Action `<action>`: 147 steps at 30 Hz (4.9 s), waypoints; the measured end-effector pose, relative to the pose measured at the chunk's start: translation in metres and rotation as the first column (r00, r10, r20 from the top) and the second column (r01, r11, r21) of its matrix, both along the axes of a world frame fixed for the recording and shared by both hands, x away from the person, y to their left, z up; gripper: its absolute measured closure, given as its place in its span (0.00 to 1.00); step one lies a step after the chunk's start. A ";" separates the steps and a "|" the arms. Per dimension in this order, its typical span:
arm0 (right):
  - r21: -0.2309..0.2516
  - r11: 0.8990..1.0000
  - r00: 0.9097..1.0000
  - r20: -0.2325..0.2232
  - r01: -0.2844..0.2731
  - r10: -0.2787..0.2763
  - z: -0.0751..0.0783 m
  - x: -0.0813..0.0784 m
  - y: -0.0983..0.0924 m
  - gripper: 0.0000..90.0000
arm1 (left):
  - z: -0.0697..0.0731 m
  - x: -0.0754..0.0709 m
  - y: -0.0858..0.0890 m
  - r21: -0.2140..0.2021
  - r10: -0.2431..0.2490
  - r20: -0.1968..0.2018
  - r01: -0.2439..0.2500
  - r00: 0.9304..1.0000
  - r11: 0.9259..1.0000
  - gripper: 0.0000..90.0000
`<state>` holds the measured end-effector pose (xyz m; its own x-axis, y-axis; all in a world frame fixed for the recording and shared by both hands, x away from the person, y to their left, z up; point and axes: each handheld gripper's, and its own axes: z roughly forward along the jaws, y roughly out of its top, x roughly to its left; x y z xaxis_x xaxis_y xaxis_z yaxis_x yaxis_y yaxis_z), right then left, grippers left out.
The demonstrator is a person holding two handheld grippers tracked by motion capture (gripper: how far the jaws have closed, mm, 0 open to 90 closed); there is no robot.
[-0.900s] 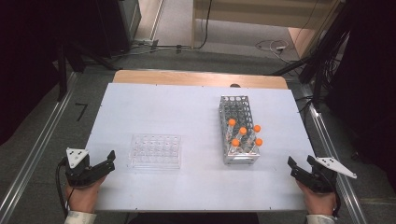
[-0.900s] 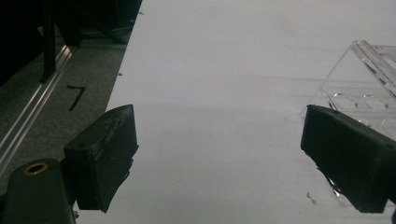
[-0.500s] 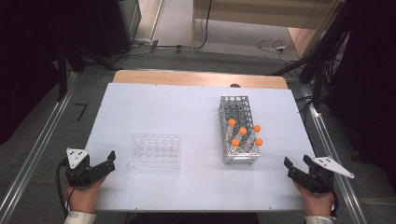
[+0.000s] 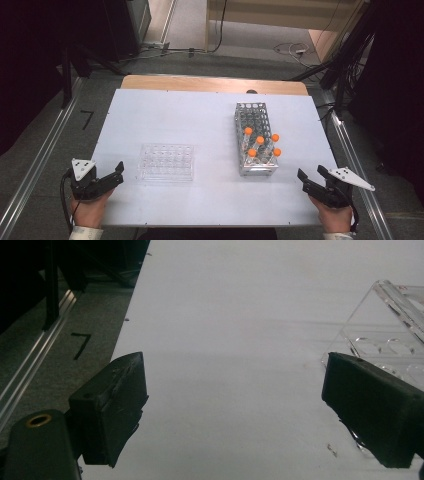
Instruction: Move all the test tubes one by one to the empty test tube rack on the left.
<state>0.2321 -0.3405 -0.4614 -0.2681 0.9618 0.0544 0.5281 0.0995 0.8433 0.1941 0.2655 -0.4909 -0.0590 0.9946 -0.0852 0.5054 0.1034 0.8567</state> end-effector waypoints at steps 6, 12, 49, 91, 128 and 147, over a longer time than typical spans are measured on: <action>0.002 1.000 1.000 0.004 -0.025 0.025 0.001 -0.001 0.006 0.28 | 0.000 0.000 0.000 0.002 -0.002 -0.002 0.002 1.000 1.000 0.12; 0.011 0.999 0.999 0.008 -0.052 0.051 0.004 -0.002 0.014 0.28 | 0.000 0.000 -0.001 0.003 -0.001 0.003 0.001 1.000 1.000 0.12; 0.006 0.980 0.979 0.053 -0.197 0.197 0.011 0.018 0.068 0.56 | 0.000 0.001 0.000 -0.002 0.005 0.000 -0.005 1.000 1.000 0.12; 0.009 0.969 0.950 0.200 -0.248 0.241 0.059 -0.006 0.080 0.80 | 0.024 -0.010 0.000 -0.059 -0.016 0.103 0.022 0.995 0.998 0.12; -0.041 0.861 0.857 0.078 -0.507 0.509 0.024 -0.015 0.174 0.80 | 0.059 -0.013 -0.128 0.010 -0.464 0.134 0.467 0.876 0.884 0.15; -0.049 0.826 0.824 0.053 -0.562 0.564 0.018 -0.010 0.205 0.80 | 0.070 0.000 -0.190 0.016 -0.632 0.175 0.640 0.755 0.768 0.32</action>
